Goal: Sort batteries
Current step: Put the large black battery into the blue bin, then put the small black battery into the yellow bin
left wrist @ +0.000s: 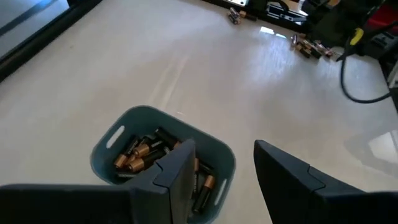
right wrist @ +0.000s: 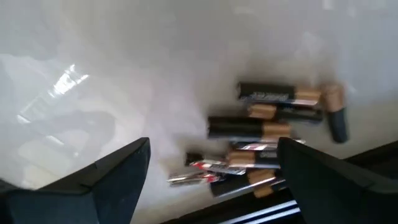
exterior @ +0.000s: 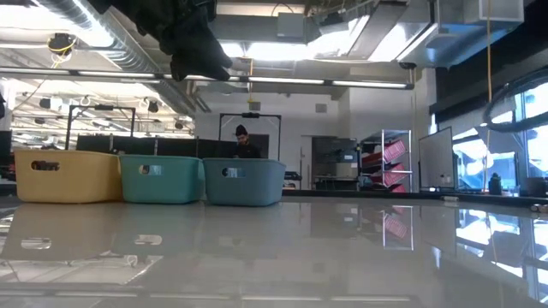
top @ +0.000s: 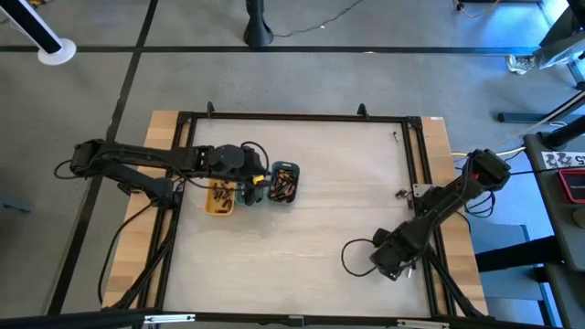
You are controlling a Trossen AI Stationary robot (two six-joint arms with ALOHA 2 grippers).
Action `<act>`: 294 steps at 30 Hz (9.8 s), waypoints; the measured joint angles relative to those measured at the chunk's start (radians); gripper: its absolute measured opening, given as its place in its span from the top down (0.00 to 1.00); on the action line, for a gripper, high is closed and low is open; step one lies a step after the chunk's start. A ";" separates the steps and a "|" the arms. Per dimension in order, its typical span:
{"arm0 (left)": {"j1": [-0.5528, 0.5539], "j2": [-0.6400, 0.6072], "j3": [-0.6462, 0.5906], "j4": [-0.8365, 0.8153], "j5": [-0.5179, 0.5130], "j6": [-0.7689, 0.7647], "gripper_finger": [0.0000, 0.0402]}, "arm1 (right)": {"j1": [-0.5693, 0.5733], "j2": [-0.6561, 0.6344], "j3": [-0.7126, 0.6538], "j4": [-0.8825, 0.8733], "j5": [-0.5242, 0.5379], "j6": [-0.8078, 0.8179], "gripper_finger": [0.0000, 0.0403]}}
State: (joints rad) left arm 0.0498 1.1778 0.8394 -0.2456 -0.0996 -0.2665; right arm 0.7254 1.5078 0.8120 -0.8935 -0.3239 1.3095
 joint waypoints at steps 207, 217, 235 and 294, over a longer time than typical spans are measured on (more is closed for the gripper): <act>0.263 -0.226 -0.274 0.280 0.192 -0.244 0.61 | -0.874 -0.178 0.109 -0.234 0.237 -0.778 0.26; 0.201 -0.185 -0.274 0.293 0.063 -0.161 0.61 | -0.562 -0.203 0.109 -0.265 0.231 -0.492 0.26; 0.201 -0.181 -0.275 0.296 0.066 -0.150 0.61 | -0.302 -0.202 -0.027 -0.439 0.060 -0.425 0.26; 0.207 -0.283 -0.274 0.308 0.077 -0.178 0.61 | -0.268 0.042 -0.152 -0.148 0.018 -0.457 0.96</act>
State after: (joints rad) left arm 0.2569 0.8945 0.5652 0.0626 -0.0229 -0.4448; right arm 0.4576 1.5494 0.6602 -1.0413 -0.3058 0.8524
